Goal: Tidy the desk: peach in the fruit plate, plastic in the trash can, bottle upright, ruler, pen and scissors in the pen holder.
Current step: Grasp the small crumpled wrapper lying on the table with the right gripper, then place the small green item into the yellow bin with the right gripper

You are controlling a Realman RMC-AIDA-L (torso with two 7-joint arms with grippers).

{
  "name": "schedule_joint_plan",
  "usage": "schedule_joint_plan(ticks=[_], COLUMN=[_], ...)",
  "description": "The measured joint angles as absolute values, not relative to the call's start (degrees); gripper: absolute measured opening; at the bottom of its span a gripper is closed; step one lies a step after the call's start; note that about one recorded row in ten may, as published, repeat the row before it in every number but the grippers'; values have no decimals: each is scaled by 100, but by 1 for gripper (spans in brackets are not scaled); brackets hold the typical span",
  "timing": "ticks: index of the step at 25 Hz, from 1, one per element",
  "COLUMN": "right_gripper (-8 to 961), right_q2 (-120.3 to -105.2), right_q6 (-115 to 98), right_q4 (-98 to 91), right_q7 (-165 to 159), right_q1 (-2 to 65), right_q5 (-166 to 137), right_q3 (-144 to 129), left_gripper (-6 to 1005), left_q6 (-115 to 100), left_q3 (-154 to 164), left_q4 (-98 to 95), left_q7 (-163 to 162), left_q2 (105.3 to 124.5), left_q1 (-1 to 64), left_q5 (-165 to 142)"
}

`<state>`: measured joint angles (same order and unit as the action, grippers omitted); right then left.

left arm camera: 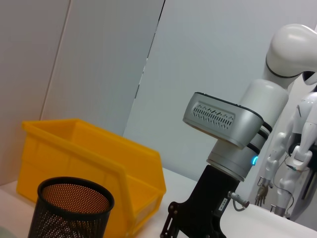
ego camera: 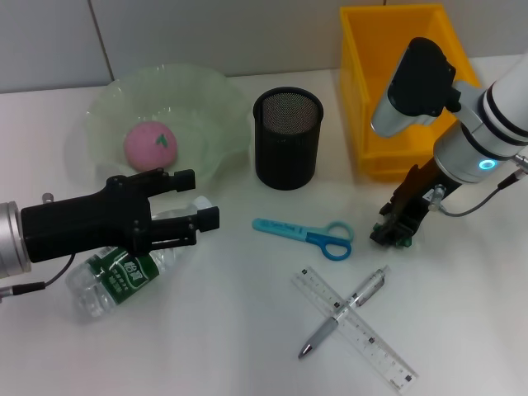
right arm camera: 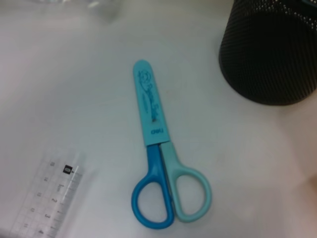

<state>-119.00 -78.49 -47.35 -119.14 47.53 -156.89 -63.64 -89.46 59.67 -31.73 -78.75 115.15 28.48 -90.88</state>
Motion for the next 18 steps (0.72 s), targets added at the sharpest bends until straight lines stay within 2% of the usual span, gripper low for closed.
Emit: schedule_joint_plan(ticks=[5, 10, 13, 18], right_gripper=[551, 331, 112, 30], right_q2=[-11901, -11909, -11909, -11909], right_q6=[-7974, -8159, -8202, -8408], right_q4=[-4943, -5322, -5412, -5750], right_q7=[-12017, -12112, -12131, -12143], right_q1=[4712, 4605, 4586, 4492], right_q5=[-15677, -15640, -15594, -15295], right_q3=[-6437, -6416, -6411, -6396], left_gripper=[834, 834, 834, 834], left_q6=[-8947, -8947, -8949, -8963], left_q3=[5959, 5958, 5959, 5958], left_q4=[-3198, -3248, -3261, -3262], left_q7=[-7891, -7893, -7893, -7893], left_q2=[11496, 11495, 11495, 11495], left_q1=[2850, 2851, 2844, 2831], left_q5=[-9088, -9088, -9088, -9088])
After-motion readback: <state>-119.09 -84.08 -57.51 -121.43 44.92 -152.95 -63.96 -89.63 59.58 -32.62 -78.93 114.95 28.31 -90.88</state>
